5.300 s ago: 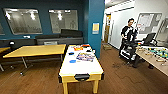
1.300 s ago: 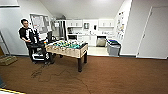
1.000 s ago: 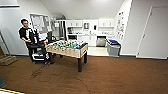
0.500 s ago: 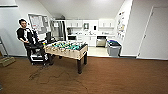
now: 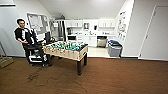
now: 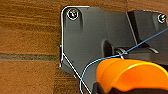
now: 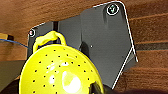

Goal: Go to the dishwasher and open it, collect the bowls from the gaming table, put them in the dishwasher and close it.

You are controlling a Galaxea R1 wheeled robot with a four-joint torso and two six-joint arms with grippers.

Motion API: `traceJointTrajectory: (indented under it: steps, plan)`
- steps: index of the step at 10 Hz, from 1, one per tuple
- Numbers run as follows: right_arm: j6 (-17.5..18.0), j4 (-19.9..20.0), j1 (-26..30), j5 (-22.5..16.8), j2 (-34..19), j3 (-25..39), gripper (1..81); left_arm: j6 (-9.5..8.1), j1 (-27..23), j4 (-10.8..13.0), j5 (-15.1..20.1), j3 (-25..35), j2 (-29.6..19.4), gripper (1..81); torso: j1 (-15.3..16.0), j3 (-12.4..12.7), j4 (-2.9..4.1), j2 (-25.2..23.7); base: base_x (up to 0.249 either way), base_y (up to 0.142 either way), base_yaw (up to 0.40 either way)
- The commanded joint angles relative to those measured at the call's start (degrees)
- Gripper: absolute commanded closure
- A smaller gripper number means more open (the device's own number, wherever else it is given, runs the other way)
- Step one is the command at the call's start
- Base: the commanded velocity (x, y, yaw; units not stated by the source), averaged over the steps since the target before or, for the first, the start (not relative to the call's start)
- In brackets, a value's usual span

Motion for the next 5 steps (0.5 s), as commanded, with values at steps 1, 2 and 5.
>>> traceJointTrajectory:
  steps: [1,2,5]
  plan:
    - [-0.15,-0.9,2.03,-2.78,-0.84,0.41,81.1,0.47,-2.41,0.17,2.74,-0.25,-0.62,81.1,0.0,0.0,0.0,0.0,0.15,0.0,0.0]
    - [-0.15,-0.9,2.21,-2.87,-0.84,0.41,81.1,0.47,-2.41,-0.01,2.74,-0.25,-0.71,81.1,0.0,0.0,0.0,0.0,0.15,0.0,0.0]
    - [-0.15,-0.99,2.3,-2.87,-0.76,0.41,81.1,0.47,-2.41,0.25,2.74,-0.25,-0.62,81.1,0.0,0.0,0.0,0.0,0.15,0.0,0.0]
